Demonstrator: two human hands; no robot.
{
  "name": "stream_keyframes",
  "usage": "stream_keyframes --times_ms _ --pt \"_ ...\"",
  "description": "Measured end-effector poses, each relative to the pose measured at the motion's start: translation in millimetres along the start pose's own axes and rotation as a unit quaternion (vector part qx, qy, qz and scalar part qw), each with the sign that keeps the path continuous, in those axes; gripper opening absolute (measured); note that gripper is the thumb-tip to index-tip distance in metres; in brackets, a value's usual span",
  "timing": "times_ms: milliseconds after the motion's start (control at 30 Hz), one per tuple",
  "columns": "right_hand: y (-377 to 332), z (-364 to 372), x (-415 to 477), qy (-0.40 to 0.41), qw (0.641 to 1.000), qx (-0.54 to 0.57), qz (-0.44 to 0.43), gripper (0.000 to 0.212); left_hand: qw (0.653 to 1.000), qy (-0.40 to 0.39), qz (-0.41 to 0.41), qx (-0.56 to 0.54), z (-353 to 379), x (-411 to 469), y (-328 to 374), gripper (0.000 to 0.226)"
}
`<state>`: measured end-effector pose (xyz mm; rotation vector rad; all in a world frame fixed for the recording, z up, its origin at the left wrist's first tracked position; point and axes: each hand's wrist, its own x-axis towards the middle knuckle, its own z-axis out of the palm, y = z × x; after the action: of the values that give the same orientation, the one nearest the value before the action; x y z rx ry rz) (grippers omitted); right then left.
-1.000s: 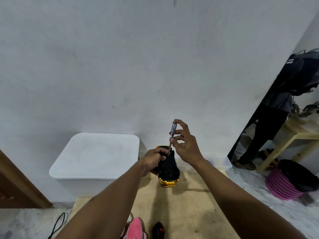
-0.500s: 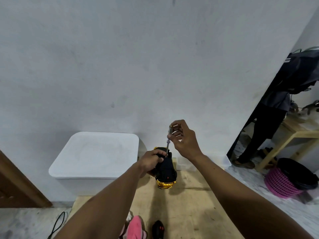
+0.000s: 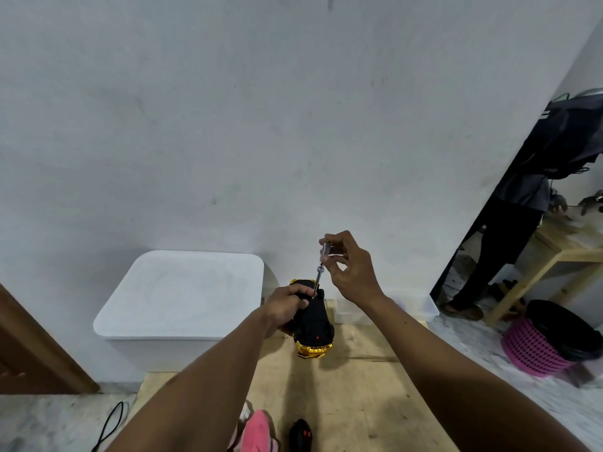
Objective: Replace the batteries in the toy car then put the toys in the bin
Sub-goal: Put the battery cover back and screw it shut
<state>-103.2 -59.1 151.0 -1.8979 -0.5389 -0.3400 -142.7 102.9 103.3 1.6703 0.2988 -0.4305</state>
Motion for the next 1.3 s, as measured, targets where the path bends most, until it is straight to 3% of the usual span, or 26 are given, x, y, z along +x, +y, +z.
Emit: stream_keyframes --times_ms 367,500,1200,1300 --pt "-3.8 9.1 6.6 0.014 1.000 0.008 0.014 0.032 1.000 0.001 0.012 -0.010 0.4 0.0 1.5 0.034" --pt "-1.5 11.1 6.1 0.039 0.999 -0.009 -0.023 0.030 1.000 0.002 0.011 -0.018 -3.2 0.1 2.1 0.033" --pt "-5.3 24.1 11.9 -0.008 1.000 -0.001 0.002 0.032 1.000 0.013 0.007 -0.015 -9.6 5.1 2.4 0.033" --pt "-4.2 26.2 12.0 0.028 0.999 -0.018 -0.025 0.029 1.000 0.009 0.009 -0.013 -7.7 5.0 4.5 0.033"
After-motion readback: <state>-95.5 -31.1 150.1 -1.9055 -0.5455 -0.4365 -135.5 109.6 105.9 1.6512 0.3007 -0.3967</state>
